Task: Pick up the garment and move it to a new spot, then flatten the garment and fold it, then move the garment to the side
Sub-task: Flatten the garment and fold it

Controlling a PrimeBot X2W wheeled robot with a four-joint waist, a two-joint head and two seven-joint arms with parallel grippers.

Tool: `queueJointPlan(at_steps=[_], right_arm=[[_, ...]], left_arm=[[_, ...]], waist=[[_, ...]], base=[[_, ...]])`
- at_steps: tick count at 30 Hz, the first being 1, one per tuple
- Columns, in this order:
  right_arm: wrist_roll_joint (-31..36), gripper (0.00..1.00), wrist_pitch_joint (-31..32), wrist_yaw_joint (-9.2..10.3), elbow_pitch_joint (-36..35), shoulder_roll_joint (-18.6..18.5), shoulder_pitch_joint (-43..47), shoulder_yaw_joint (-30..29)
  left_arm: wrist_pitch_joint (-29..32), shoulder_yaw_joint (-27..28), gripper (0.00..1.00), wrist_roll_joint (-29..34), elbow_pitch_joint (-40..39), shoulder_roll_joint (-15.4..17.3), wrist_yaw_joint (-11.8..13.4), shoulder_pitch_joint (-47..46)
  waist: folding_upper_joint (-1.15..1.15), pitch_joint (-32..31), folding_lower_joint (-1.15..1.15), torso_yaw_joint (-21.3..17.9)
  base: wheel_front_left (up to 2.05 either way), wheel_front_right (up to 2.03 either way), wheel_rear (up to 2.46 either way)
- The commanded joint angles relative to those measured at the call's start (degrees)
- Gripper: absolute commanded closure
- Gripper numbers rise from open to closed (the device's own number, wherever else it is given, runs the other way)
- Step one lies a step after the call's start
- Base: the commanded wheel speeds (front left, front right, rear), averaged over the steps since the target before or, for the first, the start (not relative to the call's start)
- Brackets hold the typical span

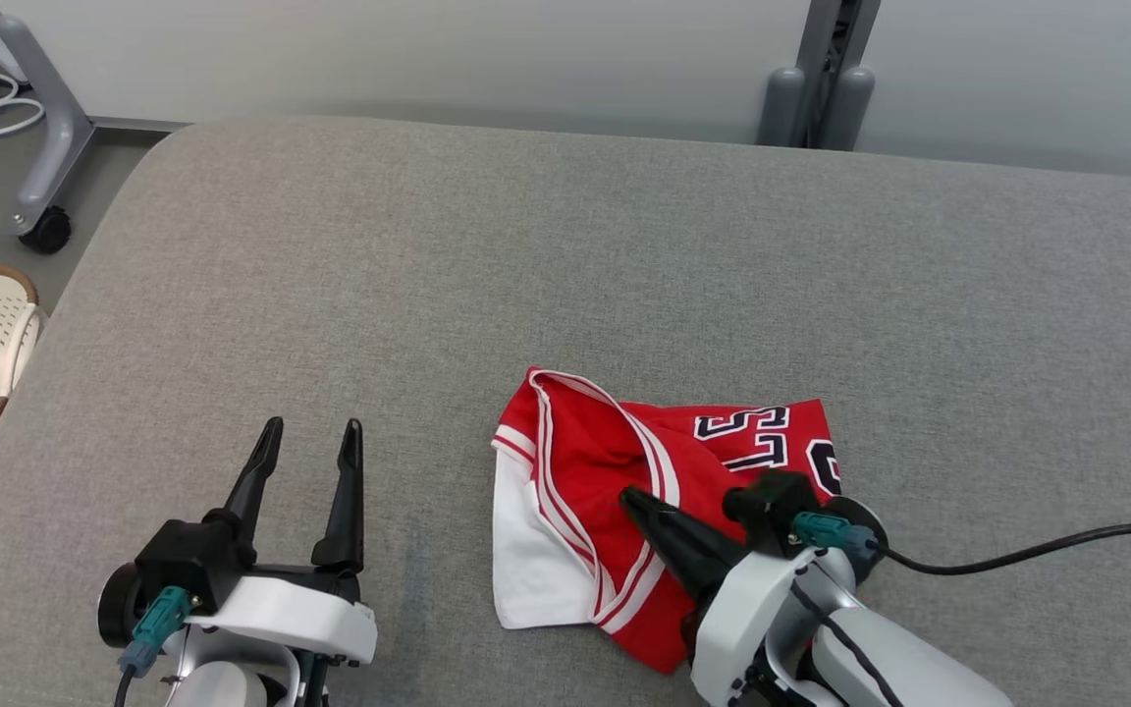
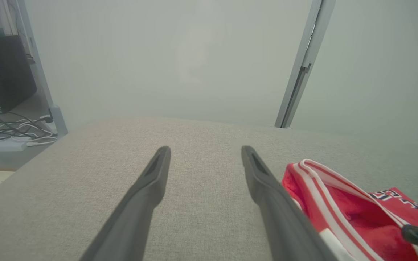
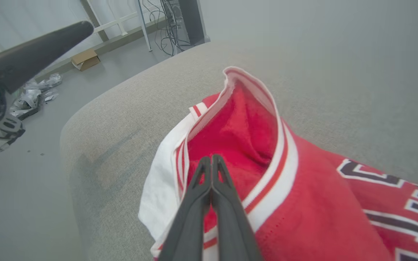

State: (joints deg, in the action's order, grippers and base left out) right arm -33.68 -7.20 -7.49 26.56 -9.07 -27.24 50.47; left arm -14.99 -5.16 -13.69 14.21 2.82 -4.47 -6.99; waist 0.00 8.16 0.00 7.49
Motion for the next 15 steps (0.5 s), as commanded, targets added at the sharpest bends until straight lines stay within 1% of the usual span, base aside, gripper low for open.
queueJointPlan(at_steps=[1, 4, 10, 12, 15], right_arm=[[0.6, 1.0, -0.4, -0.02, -0.3, -0.5, 1.0, -0.7], [2.7, 1.0, -0.1, -0.02, -1.6, -1.5, 2.1, -4.4], [9.1, 1.0, 2.4, -0.02, -3.3, -2.1, 5.6, -12.3], [11.8, 1.0, 3.9, -0.02, -3.4, -1.9, 6.5, -14.1], [15.0, 1.0, 6.4, -0.02, -3.4, -1.2, 7.4, -15.2]], left_arm=[[-0.2, 0.2, 0.0, 0.1, -0.1, 0.2, 0.2, 0.3], [-0.2, 0.5, 0.0, 0.3, -0.1, 0.2, 0.1, 0.6], [-0.2, 0.6, 0.0, 0.5, -0.1, 0.2, -0.1, 0.6], [-0.2, 0.5, 0.0, 0.5, -0.1, 0.2, -0.2, 0.4], [-0.2, 0.4, 0.0, 0.5, -0.1, 0.2, -0.3, 0.0]], waist=[[0.0, -0.3, 0.0, -0.4], [0.0, -0.7, 0.0, -1.1], [0.0, -1.0, 0.0, -2.1], [0.0, -0.9, 0.0, -2.3], [0.0, -0.6, 0.0, -2.5]], base=[[0.0, 0.0, 0.0], [0.0, 0.0, 0.0], [0.0, 0.0, 0.0], [0.0, 0.0, 0.0], [0.0, 0.0, 0.0]])
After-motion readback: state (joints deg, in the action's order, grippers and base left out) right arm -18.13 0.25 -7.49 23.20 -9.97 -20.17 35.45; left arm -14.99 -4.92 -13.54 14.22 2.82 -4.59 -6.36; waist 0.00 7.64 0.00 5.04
